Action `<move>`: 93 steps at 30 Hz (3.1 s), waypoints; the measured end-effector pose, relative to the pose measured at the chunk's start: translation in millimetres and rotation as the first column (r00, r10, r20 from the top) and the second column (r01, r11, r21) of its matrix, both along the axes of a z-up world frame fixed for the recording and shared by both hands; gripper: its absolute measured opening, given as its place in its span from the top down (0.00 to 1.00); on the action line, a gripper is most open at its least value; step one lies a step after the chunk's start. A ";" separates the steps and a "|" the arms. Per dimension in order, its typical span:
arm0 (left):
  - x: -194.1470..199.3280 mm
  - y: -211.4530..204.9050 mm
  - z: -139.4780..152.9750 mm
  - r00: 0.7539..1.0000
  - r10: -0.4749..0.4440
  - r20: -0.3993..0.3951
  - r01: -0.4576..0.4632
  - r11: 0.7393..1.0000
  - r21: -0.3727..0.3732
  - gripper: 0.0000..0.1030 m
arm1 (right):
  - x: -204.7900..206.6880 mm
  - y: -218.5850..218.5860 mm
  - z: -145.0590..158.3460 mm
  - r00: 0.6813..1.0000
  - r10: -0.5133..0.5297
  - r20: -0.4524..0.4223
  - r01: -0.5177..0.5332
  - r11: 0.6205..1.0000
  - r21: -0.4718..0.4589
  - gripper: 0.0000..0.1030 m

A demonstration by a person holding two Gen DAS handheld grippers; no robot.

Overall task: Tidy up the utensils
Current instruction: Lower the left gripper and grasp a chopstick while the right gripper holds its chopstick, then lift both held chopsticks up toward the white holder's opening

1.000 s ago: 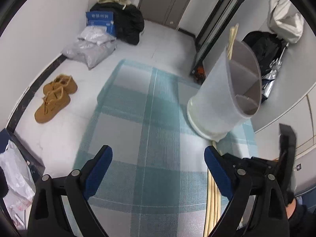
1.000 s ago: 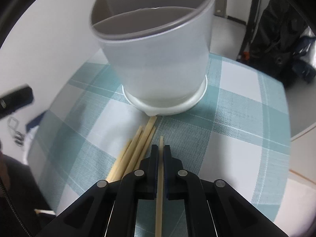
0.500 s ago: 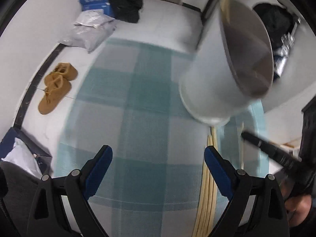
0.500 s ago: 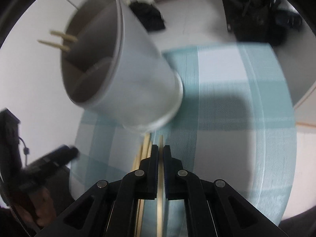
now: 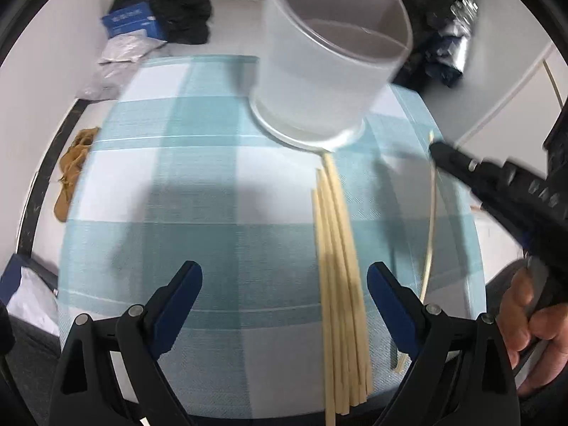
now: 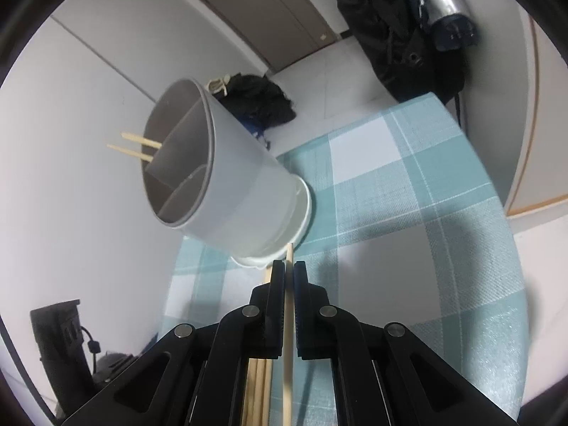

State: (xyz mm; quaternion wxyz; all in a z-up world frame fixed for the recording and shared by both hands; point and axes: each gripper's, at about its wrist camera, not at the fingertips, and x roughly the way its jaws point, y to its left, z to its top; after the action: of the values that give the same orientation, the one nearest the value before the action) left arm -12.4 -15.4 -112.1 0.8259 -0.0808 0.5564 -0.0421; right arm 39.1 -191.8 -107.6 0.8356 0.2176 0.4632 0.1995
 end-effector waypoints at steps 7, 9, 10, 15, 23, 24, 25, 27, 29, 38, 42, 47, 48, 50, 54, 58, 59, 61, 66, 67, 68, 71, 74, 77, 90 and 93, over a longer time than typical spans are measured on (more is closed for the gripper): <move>4.9 10.1 -6.3 0.999 0.052 -0.005 -0.052 0.998 0.022 0.11 | -10.5 -17.9 14.6 0.999 -0.033 0.041 0.032 0.999 0.022 0.96; 7.5 10.0 -9.4 0.999 0.053 -0.015 -0.052 0.998 0.027 0.11 | -12.4 -22.3 15.6 0.999 -0.035 0.036 0.034 0.999 0.031 0.96; 8.9 9.8 -12.8 0.998 0.049 -0.025 -0.049 0.998 0.038 0.11 | -13.3 -22.8 15.2 0.999 -0.037 0.037 0.036 0.999 0.027 0.96; 12.5 3.6 -22.7 0.999 0.025 -0.038 -0.022 0.997 0.076 0.11 | -12.2 -31.2 15.6 0.998 -0.046 0.046 0.044 0.998 0.040 0.96; 18.6 1.6 -23.0 0.999 0.019 -0.038 -0.014 0.992 0.128 0.11 | -14.8 -31.9 22.3 0.996 -0.049 0.080 0.047 0.999 0.023 0.96; 20.6 1.1 -23.0 0.999 0.022 -0.043 -0.017 0.992 0.122 0.11 | -15.2 -32.0 23.4 0.995 -0.049 0.083 0.048 0.999 0.019 0.96; 23.5 1.5 -23.1 0.998 0.025 -0.049 -0.019 0.992 0.123 0.11 | -15.7 -32.4 24.3 0.995 -0.052 0.087 0.050 0.999 0.018 0.96; 28.8 0.6 -23.5 0.998 0.019 -0.061 -0.011 0.992 0.123 0.11 | -16.6 -33.0 26.2 0.995 -0.050 0.092 0.049 0.999 0.016 0.96; 33.8 -1.5 -25.5 0.997 0.005 -0.076 0.006 0.990 0.144 0.11 | -17.6 -32.2 28.3 0.994 -0.043 0.102 0.043 0.999 0.002 0.96; 51.4 -4.1 -25.2 0.993 -0.034 -0.112 0.052 0.986 0.158 0.30 | -14.5 -34.3 31.3 0.994 -0.041 0.103 0.042 0.999 -0.010 0.96; 50.4 -17.7 -18.7 0.990 -0.070 -0.125 0.088 0.985 0.146 0.72 | -11.8 -36.9 29.9 0.994 -0.051 0.091 0.052 0.999 -0.006 0.96; 57.7 -15.2 -19.6 0.991 -0.046 -0.127 0.058 0.993 0.098 0.97 | -6.3 -36.3 30.1 0.995 -0.050 0.084 0.051 0.999 -0.010 0.96; 58.3 -13.5 -20.0 0.991 -0.037 -0.127 0.048 0.995 0.082 0.99 | -5.6 -35.3 30.7 0.995 -0.047 0.084 0.048 0.999 -0.011 0.96; 57.9 -10.7 -19.1 0.992 -0.029 -0.121 0.035 0.998 0.048 0.99 | -5.3 -33.9 32.0 0.995 -0.040 0.088 0.041 0.999 -0.015 0.96; 53.8 -6.1 -9.4 0.999 -0.017 -0.049 0.018 1.000 0.015 1.00 | -10.1 -29.5 39.4 0.992 -0.017 0.122 0.021 0.999 -0.033 0.96; 40.3 2.0 17.7 0.997 -0.013 0.078 0.016 0.999 -0.037 1.00 | -18.2 -24.0 50.7 0.982 0.008 0.190 0.001 0.999 -0.045 0.96; 37.3 4.5 24.0 0.994 -0.011 0.105 0.016 0.999 -0.047 1.00 | -20.0 -21.4 54.0 0.978 0.017 0.208 -0.006 0.999 -0.051 0.96; 31.0 9.6 37.1 0.991 0.000 0.137 0.011 0.997 -0.075 1.00 | -23.5 -15.0 59.2 0.970 0.038 0.241 -0.022 0.998 -0.067 0.96; 27.2 16.4 70.3 0.965 0.021 0.263 0.007 0.994 -0.105 1.00 | -31.0 -4.4 73.7 0.953 0.056 0.299 -0.034 0.996 -0.079 0.96; 25.4 18.6 78.1 0.957 0.020 0.289 0.011 0.994 -0.106 1.00 | -32.9 -2.4 78.3 0.946 0.065 0.318 -0.041 0.996 -0.081 0.96; 27.8 18.2 84.9 0.950 0.015 0.311 0.019 0.994 -0.109 1.00 | -34.4 -0.1 82.9 0.939 0.075 0.335 -0.048 0.995 -0.087 0.96; 28.6 13.2 95.9 0.941 -0.002 0.338 0.037 0.994 -0.099 1.00 | -38.0 7.7 94.8 0.918 0.103 0.383 -0.066 0.992 -0.108 0.96; 32.4 7.8 98.4 0.940 -0.021 0.340 0.051 0.996 -0.079 1.00 | -38.1 15.9 101.1 0.903 0.130 0.409 -0.084 0.988 -0.128 0.96; 28.6 5.8 103.4 0.943 -0.038 0.331 0.065 0.995 -0.073 1.00 | -35.8 24.3 103.7 0.893 0.154 0.423 -0.103 0.985 -0.141 0.96; 41.8 7.5 132.4 0.963 -0.080 0.255 0.107 0.990 -0.094 1.00 | -20.1 32.0 112.8 0.889 0.161 0.430 -0.135 0.987 -0.090 0.96; 44.8 5.8 142.3 0.962 -0.088 0.258 0.116 0.989 -0.096 1.00 | -15.2 35.5 119.9 0.882 0.168 0.441 -0.143 0.986 -0.091 0.96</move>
State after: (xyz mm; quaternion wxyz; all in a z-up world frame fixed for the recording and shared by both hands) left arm 32.4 -9.6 30.2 0.8811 -0.0912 0.4469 -0.1252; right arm 23.9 -156.3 12.3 0.9066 0.1048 0.2804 0.2974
